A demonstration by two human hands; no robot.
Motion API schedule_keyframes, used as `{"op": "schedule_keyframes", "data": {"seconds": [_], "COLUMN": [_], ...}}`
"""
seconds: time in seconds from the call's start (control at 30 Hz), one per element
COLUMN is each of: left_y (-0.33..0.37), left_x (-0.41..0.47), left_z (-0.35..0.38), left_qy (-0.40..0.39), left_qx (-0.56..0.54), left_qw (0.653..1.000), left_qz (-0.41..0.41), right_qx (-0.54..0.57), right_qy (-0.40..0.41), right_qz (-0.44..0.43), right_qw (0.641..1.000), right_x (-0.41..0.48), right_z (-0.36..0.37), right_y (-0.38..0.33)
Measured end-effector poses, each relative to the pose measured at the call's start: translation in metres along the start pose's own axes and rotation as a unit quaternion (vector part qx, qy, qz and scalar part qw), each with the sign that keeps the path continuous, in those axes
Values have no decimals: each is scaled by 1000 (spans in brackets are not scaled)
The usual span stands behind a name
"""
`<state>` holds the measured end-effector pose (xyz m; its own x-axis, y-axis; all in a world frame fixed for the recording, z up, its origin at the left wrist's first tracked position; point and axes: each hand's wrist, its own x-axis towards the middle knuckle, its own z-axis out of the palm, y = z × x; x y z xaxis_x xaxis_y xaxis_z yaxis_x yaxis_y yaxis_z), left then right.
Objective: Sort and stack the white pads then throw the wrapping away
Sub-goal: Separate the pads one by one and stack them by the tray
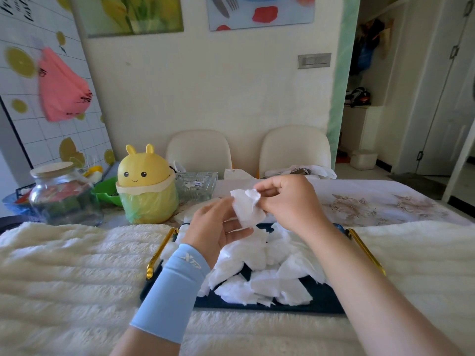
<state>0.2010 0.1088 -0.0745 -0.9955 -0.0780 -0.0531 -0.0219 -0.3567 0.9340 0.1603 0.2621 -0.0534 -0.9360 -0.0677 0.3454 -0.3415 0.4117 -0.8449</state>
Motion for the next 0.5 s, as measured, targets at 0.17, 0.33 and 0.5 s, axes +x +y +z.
{"op": "schedule_keyframes", "data": {"seconds": [0.17,0.33,0.5], "left_y": [3,3,5], "left_x": [-4,-2,-1], "left_z": [-1,-5,-3], "left_qy": [4,32,56], "left_qx": [79,20,61], "left_qw": [997,999,996], "left_qz": [19,19,25], "right_qx": [-3,57,182], "right_qy": [-2,-84,-139], "right_qz": [-19,93,153], "right_qw": [1000,990,961], "right_x": [-2,-1,0], "right_z": [4,-1,-2], "right_y": [-2,1,5]}}
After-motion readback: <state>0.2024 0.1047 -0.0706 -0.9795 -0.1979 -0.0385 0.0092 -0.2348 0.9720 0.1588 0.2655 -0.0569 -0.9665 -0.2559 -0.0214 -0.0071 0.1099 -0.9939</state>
